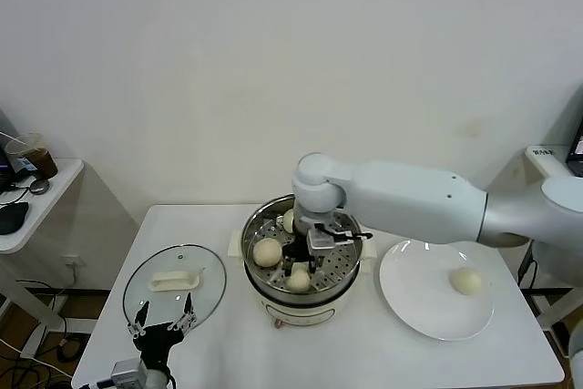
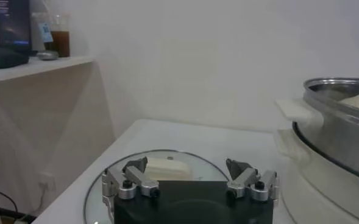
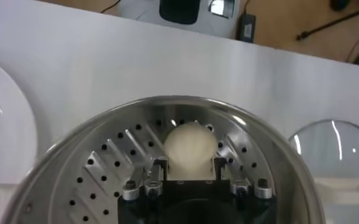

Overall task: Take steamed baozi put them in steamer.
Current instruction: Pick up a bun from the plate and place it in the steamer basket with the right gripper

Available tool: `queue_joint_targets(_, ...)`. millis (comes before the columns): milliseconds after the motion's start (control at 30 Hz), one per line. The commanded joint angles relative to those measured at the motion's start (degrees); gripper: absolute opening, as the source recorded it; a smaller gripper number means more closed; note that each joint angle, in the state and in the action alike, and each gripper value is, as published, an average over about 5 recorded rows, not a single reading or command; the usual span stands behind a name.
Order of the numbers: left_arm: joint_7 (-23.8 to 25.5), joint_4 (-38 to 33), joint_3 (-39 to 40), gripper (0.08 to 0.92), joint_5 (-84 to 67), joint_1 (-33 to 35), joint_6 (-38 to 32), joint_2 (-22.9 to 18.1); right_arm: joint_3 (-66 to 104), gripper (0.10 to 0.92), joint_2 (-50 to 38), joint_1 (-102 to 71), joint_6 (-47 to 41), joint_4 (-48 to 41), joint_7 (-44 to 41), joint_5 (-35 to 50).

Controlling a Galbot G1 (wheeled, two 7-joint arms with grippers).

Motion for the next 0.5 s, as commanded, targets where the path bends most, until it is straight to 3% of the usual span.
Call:
queue_joint_targets(33,0.05,-0.06,0.04,0.823,-0.02,0.04,0.01,-0.02,-0.6,0.51,0.77,-0.32,0.42,-0.49,1.5,-0.63)
queue_joint_targets(333,-0.25,0.12,0.26,0.823,-0.32,0.19,-0.15,-0.12,1.98,0.759,-1.33,1.67,-2.67,0.6,2.65,1.51)
queue_joint_targets(500,-0.27,0.21,0.26,0.823,-0.33,0.29,-0.15,-0.1,7.97,0.818,-6.11,3.63,-3.86,0.71,-0.31,3.78)
